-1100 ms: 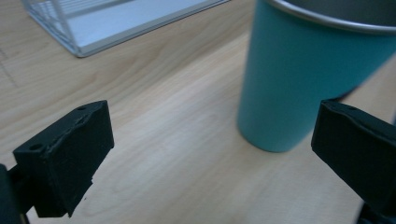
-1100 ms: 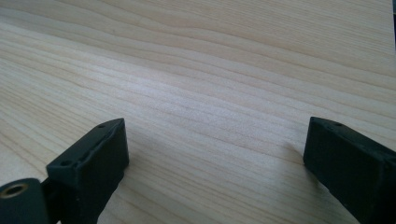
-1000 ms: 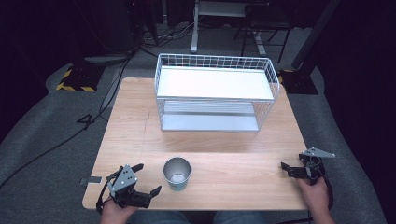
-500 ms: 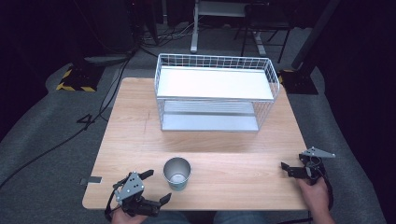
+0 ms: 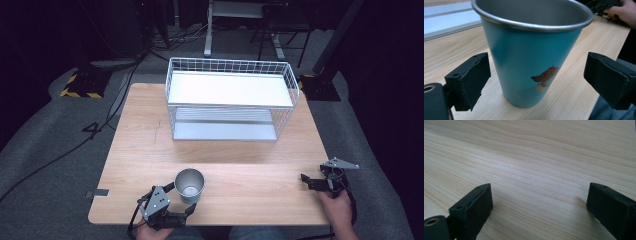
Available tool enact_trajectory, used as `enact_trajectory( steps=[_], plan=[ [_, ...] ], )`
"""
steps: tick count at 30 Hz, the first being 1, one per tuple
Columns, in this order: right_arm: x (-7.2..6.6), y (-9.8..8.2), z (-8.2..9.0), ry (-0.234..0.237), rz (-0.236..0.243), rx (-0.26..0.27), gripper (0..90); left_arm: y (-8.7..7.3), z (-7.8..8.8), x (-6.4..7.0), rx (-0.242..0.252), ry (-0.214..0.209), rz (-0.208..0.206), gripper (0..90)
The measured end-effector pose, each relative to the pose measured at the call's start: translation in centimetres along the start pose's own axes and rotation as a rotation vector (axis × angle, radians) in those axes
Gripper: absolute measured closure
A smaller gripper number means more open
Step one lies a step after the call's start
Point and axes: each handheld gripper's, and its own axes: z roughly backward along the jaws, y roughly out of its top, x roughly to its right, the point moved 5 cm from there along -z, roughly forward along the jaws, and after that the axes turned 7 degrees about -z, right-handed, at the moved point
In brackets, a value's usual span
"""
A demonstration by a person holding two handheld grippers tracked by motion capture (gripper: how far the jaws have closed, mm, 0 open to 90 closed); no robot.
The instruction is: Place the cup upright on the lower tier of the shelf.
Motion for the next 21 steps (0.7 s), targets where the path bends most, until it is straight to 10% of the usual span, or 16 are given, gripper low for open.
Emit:
enact_trajectory(
  steps=[21],
  plan=[
    [0.0, 0.0, 0.0, 0.000, 0.000, 0.000, 7.0, -0.8, -2.9, -0.4, -0.148, 0.053, -0.026, 17.2]
  ],
)
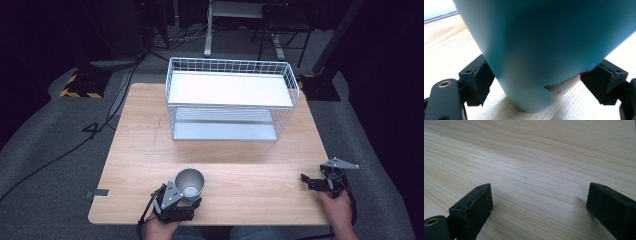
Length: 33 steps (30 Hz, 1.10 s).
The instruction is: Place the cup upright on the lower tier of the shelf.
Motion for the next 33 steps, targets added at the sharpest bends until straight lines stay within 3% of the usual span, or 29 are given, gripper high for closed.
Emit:
enact_trajectory(
  steps=[4, 21, 33],
  plan=[
    [0.0, 0.0, 0.0, 0.000, 0.000, 0.000, 7.0, 0.0, 0.0, -0.1, -0.007, 0.006, 0.000, 22.3],
    [0.0, 0.0, 0.0, 0.000, 0.001, 0.000, 7.0, 0.4, 0.2, -0.4, 0.006, -0.021, 0.043, 23.6],
    [0.0, 0.0, 0.0, 0.000, 0.000, 0.001, 7.3, 2.6, 0.5, -0.4, 0.008, -0.047, -0.005, 23.6]
  ],
)
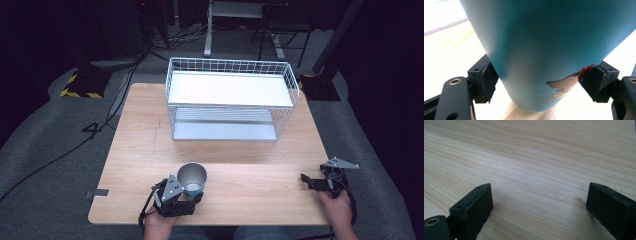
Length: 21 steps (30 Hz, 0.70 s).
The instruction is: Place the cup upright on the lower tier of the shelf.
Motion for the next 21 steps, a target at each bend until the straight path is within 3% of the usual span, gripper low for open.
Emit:
enact_trajectory(
  steps=[7, 21],
  plan=[
    [0.0, 0.0, 0.0, -0.001, 0.005, 0.004, 8.0, 2.2, 0.0, -0.5, -0.007, -0.015, -0.036, 23.6],
    [-0.1, 0.0, 0.0, -0.004, 0.005, 0.005, 8.6, 5.4, -0.8, -2.2, -0.002, -0.031, -0.037, 23.6]
  ],
)
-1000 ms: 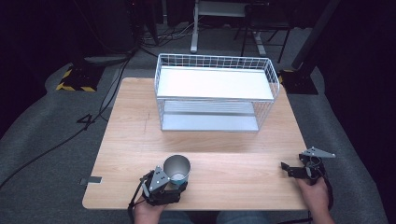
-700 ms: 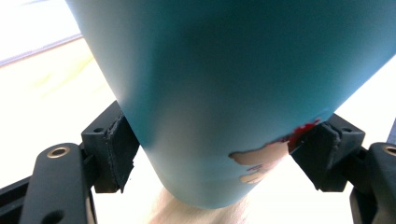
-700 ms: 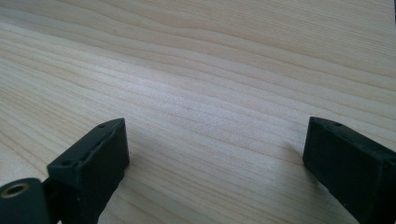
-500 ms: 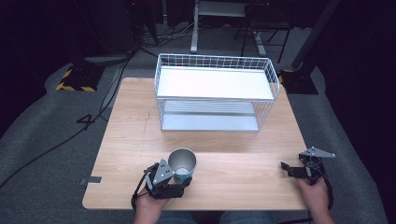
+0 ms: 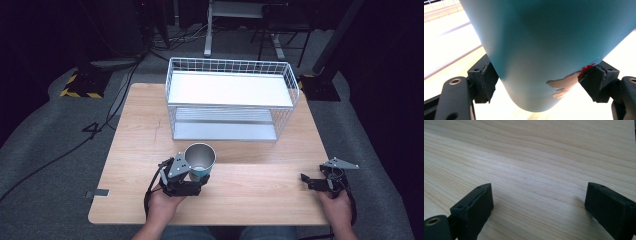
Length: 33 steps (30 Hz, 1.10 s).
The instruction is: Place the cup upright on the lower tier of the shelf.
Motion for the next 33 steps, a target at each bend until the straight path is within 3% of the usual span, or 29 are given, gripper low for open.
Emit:
enact_trajectory(
  steps=[8, 18, 23, 33],
  plan=[
    [0.0, 0.0, 0.0, 0.000, 0.000, 0.000, 8.6, 1.8, -1.2, -1.5, 0.035, -0.004, 0.033, 23.6],
    [0.0, 0.0, 0.0, 0.001, 0.000, 0.000, 8.6, 3.3, -3.3, -2.9, 0.036, 0.002, 0.018, 23.6],
    [0.0, 0.0, 0.0, 0.001, -0.001, 0.000, 8.6, 4.0, -4.8, -3.5, 0.036, 0.000, 0.034, 23.6],
    [-0.1, 0.0, 0.0, 0.006, 0.002, 0.000, 9.7, 5.4, -7.8, -5.0, 0.073, 0.023, 0.030, 23.6]
  ],
)
